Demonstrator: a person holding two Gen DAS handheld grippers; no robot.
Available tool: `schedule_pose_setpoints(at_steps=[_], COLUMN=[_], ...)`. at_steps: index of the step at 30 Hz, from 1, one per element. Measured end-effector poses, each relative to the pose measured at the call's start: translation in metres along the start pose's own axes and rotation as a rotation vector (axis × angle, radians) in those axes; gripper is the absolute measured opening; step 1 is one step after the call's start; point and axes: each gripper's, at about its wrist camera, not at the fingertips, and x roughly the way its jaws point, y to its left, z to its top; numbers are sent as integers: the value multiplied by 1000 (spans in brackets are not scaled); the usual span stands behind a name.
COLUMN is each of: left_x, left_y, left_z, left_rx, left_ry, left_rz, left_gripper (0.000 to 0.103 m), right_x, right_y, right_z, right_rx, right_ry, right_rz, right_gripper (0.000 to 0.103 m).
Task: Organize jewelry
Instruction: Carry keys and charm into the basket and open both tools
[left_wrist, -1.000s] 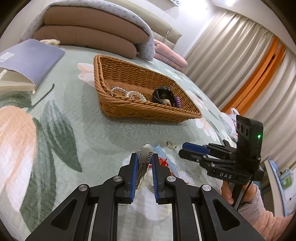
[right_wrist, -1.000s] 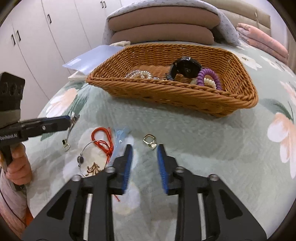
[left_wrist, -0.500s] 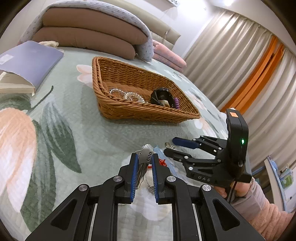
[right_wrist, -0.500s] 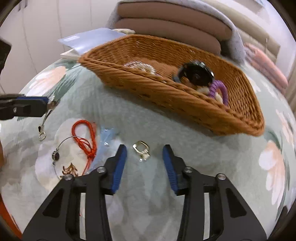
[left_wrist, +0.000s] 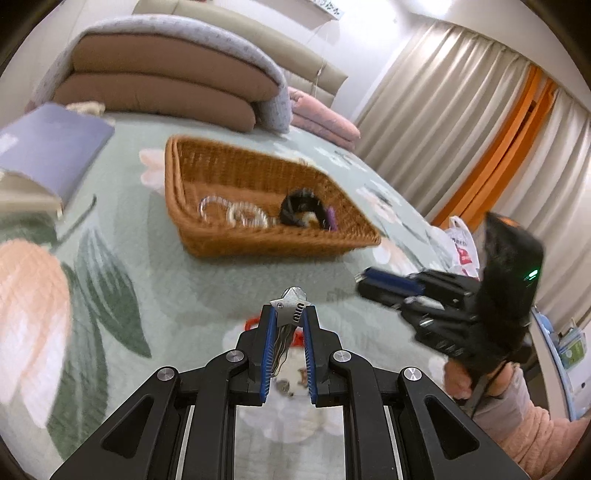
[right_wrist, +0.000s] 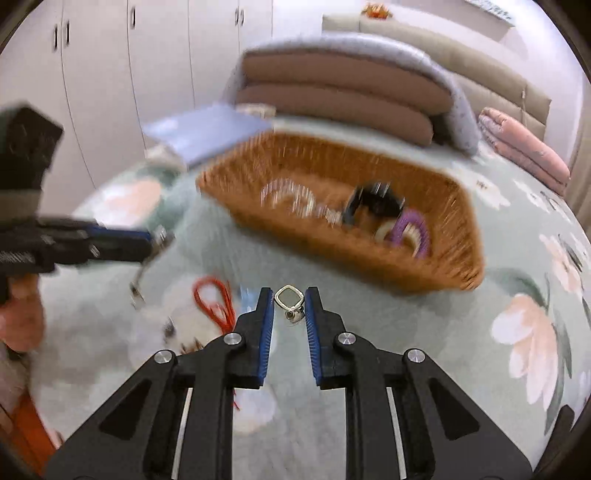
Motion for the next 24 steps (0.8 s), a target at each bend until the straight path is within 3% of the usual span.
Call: schedule_pose_setpoints(at_steps=[5,8,13,19,24], left_x=[-7,3,45,111,149], left_y=[-12,-21,-18,2,11], left_z=[39,73,118,139,140], left_rx=[36,60,69,56,56], left_ry=[-45,-61,-38,36,98], left_rz=[25,46,91,169,204], left_gripper=[15,15,15,15,15], right_x=[-31,-21,19,79,111], right_y=[-25,-51,-99,-144,-164], right_z=[43,71,92,97,90], right_rx=[49,103,208,303,340], right_ry=[-117,-126,-68,52,91], right_rz=[-27,-54,-70,-89,-86], right_gripper=[16,16,16,16,17])
